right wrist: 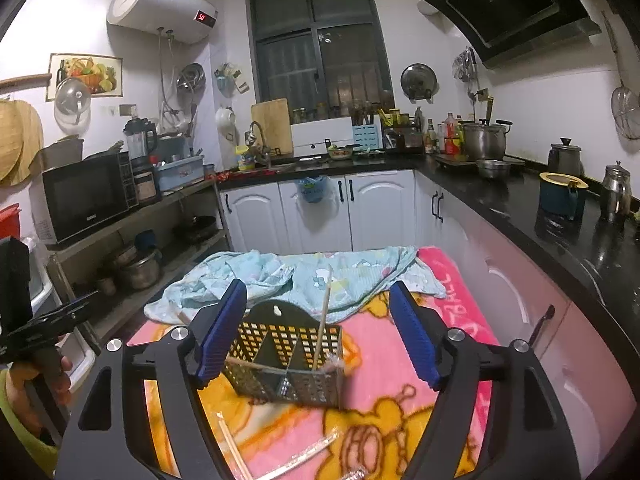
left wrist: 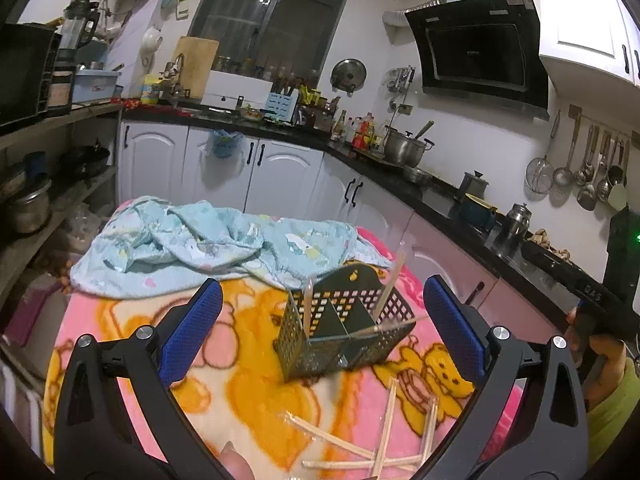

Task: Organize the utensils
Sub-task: 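Open the left tool inside the caddy while the right tool releases its chopstick, then withdraw both open tools from the caddy toward the chopstick pile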

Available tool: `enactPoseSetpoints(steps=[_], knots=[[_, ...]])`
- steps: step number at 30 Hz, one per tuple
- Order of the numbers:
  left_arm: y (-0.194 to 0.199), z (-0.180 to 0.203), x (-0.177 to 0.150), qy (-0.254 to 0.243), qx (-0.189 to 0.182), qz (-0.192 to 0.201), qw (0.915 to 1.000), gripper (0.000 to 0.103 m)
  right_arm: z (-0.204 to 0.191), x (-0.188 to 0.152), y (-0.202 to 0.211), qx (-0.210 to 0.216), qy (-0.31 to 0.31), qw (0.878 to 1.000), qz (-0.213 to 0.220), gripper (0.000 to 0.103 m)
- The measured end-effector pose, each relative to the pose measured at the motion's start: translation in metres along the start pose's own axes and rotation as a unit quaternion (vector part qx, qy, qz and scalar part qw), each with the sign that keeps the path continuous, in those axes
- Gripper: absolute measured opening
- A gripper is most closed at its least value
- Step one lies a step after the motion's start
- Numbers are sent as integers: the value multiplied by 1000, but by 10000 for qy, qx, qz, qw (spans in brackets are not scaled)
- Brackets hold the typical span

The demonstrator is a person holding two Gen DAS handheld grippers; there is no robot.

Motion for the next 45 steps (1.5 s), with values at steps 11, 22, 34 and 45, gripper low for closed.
enactPoseSetpoints(steps=[11,22,34,45], knots=[[16,-1,-27,-70,66,-115,9999,92,-6,-27,17,-20,71,9998,-195,75],[13,-6,-70,-101,214,-559,9982,92,-15,-76,18,-1,76,9979,-644,77],[2,-19,-118,-42,254,-1198,9925,92,-17,-125,6,-70,-20,9927,-1202,77],[-2,-37,-156,173,240,-1767,9838,92,-9,-153,-2,-318,71,9884,-1483,77]])
Point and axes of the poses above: each gripper's, at about its wrist camera, not at the fingertips, and y roughly against the way its jaws point, z to its right, x to its top, the point moved 4 cm from there along -y, roughly the way its jaws point, and after that the axes turned 10 degrees about x, right-handed, at the moved point
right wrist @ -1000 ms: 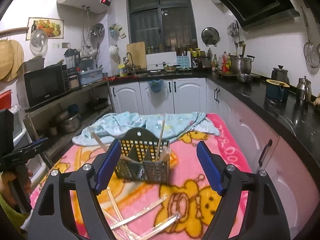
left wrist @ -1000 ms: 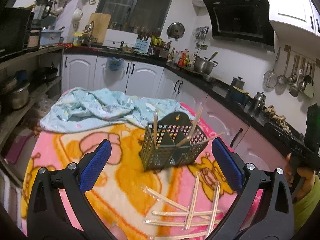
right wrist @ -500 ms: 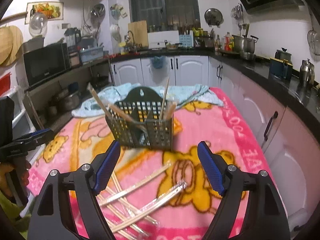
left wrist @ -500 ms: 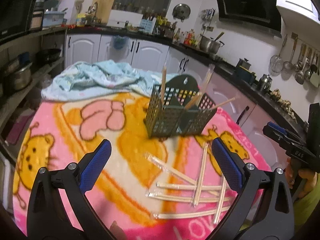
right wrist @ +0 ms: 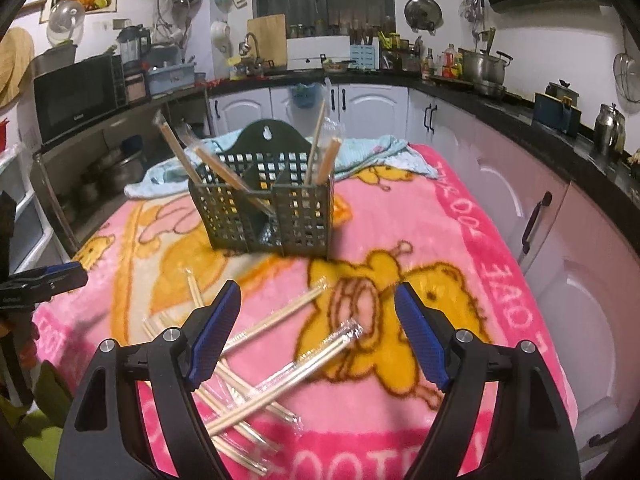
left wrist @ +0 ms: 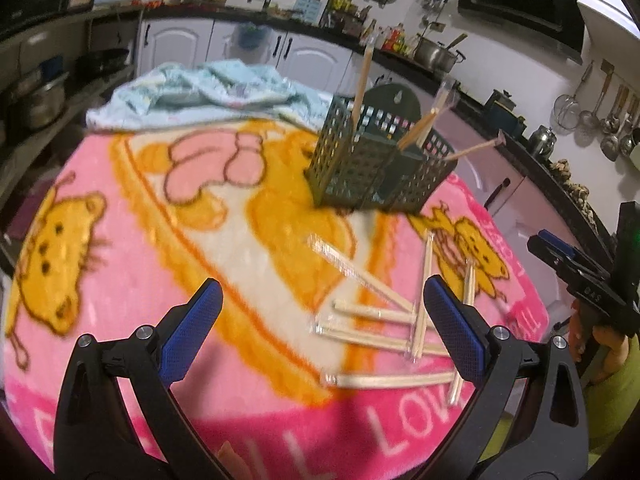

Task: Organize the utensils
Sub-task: 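Withdraw both open tools from the caddy toward the chopstick pile, then lower the left tool onto a wrapped chopstick while the right tool approaches another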

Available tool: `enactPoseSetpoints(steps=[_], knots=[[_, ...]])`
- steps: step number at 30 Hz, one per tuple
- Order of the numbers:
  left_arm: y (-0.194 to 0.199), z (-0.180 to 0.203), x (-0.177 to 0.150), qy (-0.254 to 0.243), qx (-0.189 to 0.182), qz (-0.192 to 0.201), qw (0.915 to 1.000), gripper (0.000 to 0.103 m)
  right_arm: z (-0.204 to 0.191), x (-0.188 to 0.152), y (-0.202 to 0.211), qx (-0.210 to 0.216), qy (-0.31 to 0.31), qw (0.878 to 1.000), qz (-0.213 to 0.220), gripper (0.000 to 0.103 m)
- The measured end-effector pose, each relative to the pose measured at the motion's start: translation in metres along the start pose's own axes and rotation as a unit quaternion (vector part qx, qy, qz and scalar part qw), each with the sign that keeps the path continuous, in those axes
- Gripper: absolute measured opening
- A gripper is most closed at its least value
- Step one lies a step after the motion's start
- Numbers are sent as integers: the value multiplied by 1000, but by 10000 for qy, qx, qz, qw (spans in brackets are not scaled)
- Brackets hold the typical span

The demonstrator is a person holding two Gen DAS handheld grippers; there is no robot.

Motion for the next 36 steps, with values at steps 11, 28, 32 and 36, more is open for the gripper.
enactPoseSetpoints(steps=[11,28,32,36], knots=[[-12,0,-36,34,-382,-584,9976,64,20,-24,-20,-177,-225,9988,-393,77],[-47,13,-62,90,-606,-1164,9913,31,55,-43,-78,375,-1354,9835,-1143,55],[-49,7,-64,163,-559,-1182,9913,21,59,-43,-88,531,-1617,9778,-1221,48],[-49,3,-64,207,-529,-1190,9913,12,64,-44,-93,723,-1899,9710,-1261,32]])
Point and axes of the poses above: each gripper's, at about its wrist camera, not at the fingertips, and y roughly against the way its jaws point, z to its right, x to its top, the point moved 4 cm from there along -y, roughly the way its jaws point, and after that the axes turned 10 degrees about x, right-handed, at the moved point
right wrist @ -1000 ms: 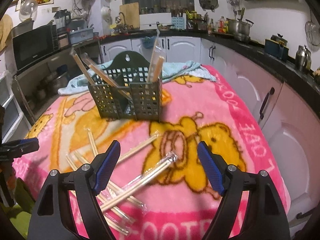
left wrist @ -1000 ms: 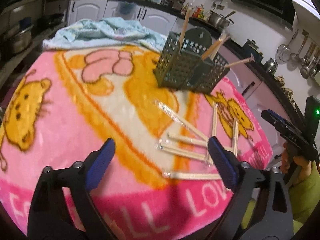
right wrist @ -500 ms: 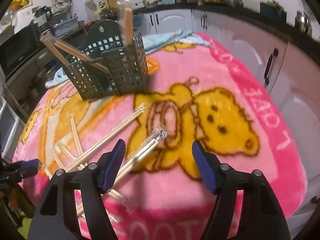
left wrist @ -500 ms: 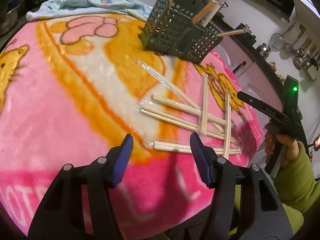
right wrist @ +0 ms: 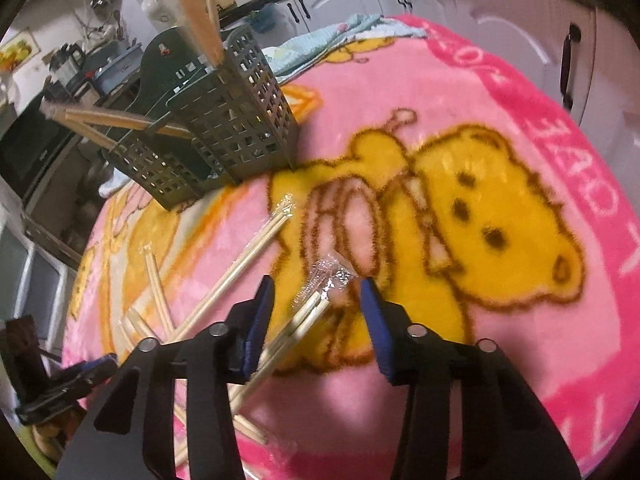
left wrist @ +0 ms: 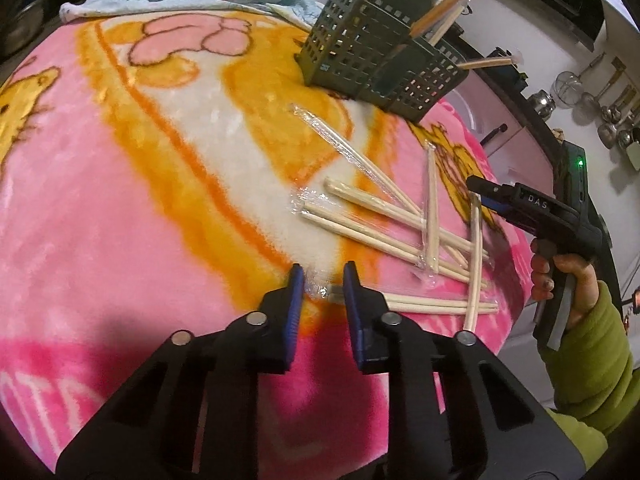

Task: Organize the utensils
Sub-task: 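Lower the left tool onto a wrapped chopstick while the right tool approaches another, then close the left tool on a wrapped chopstick while the right tool grasps one too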

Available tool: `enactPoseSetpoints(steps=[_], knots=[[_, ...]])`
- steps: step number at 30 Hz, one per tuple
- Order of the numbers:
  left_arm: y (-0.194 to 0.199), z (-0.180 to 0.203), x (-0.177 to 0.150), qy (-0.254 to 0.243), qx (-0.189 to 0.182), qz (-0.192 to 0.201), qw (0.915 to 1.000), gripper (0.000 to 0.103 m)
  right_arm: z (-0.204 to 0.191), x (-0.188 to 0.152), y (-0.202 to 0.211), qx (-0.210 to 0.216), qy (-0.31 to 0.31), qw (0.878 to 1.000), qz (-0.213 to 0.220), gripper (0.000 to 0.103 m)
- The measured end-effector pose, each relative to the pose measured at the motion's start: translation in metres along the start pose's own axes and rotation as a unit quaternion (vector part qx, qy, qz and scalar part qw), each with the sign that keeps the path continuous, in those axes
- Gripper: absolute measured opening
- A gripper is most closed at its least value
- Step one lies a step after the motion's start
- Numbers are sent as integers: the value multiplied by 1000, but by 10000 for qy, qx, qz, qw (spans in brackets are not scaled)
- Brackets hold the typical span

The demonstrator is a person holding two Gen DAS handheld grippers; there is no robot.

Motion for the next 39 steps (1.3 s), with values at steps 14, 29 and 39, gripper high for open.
enactPoseSetpoints(steps=[14,29,39], knots=[[19,3,8,-119,-180,305,9993,1,-28,13,46,155,306,9973,648,8],[75,56,30,-722,-603,965,9909,1,-71,24,131,-2,1179,9783,1702,5],[96,108,52,-1251,-885,1270,9800,1,-79,27,158,-50,1365,9684,2086,5]])
Point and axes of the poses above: each gripper's, at about its wrist camera, not at the fingertips, and y roughly against the way its jaws point, z to its right, x to its top, the point moved 4 cm from there along -y, roughly the way its jaws point, and after that the axes turned 10 degrees about x, right-handed, at the moved point
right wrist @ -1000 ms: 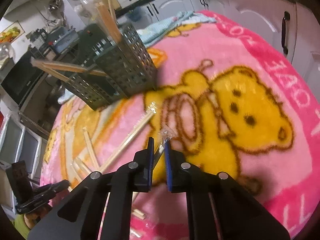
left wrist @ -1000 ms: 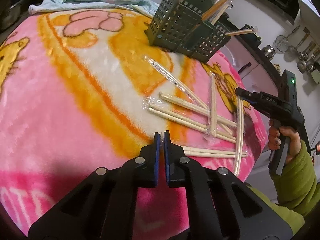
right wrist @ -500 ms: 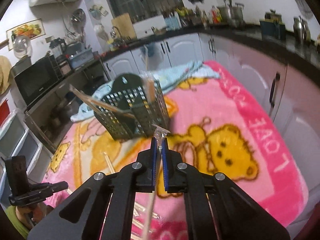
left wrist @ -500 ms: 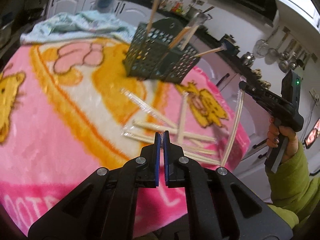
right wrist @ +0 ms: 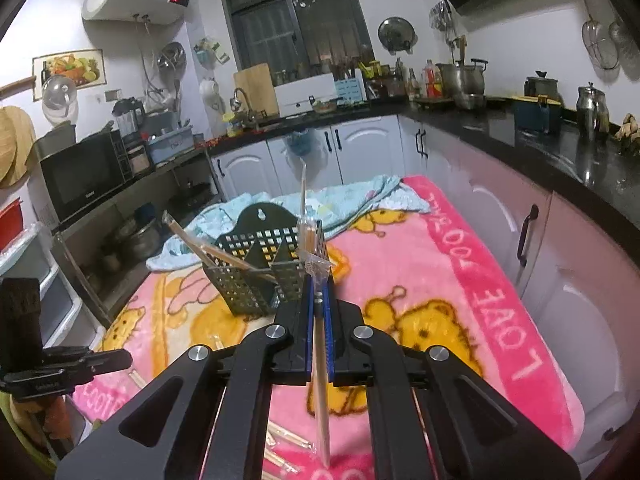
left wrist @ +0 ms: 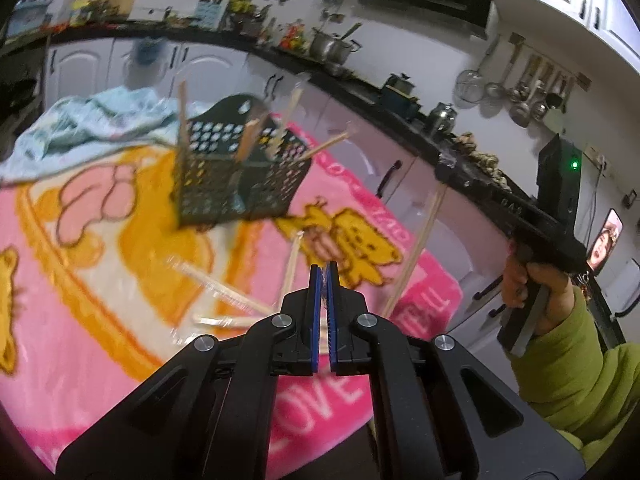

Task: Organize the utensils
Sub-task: 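Close the left tool on a wrapped chopstick while the right tool grasps one too, then lift the held chopsticks and lower both tools into the green caddy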

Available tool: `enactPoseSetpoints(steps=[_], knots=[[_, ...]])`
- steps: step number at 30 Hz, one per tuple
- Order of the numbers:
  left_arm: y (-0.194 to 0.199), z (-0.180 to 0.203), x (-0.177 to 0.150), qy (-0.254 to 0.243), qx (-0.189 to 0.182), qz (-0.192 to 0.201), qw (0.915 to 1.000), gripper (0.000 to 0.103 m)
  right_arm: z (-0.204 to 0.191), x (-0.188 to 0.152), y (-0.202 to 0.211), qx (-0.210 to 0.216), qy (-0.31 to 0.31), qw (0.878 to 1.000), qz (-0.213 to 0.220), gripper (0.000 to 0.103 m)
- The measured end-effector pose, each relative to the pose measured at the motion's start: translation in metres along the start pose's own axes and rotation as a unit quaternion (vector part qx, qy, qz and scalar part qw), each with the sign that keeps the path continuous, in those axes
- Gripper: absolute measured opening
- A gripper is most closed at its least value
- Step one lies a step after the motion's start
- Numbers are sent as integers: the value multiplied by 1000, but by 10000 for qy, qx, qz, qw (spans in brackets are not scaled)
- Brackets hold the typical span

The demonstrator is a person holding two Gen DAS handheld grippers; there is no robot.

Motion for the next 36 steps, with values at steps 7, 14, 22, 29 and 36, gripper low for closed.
enactPoseSetpoints(steps=[7,14,22,29,36], knots=[[-4,32,26,-297,-259,172,9991,1,-2,13,17,-43,101,9995,299,5],[-9,61,53,-579,-485,378,9964,1,1,21,32,-183,123,9983,536,5],[-6,78,84,-673,-528,689,9939,1,9,32,47,-235,82,9965,793,5],[-1,84,111,-719,-530,944,9915,1,7,43,52,-260,138,9952,937,5],[14,80,140,-743,-391,1253,9886,1,-9,67,53,-192,371,9934,1070,5]])
Point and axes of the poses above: each gripper's, at about its wrist camera, not at the fingertips, and y roughly against the way its jaws point, z to its right, x to its top, the point moved 4 cm from there along -y, roughly the way its jaws point, and after that the axes turned 10 degrees about x, right-handed, at the moved point
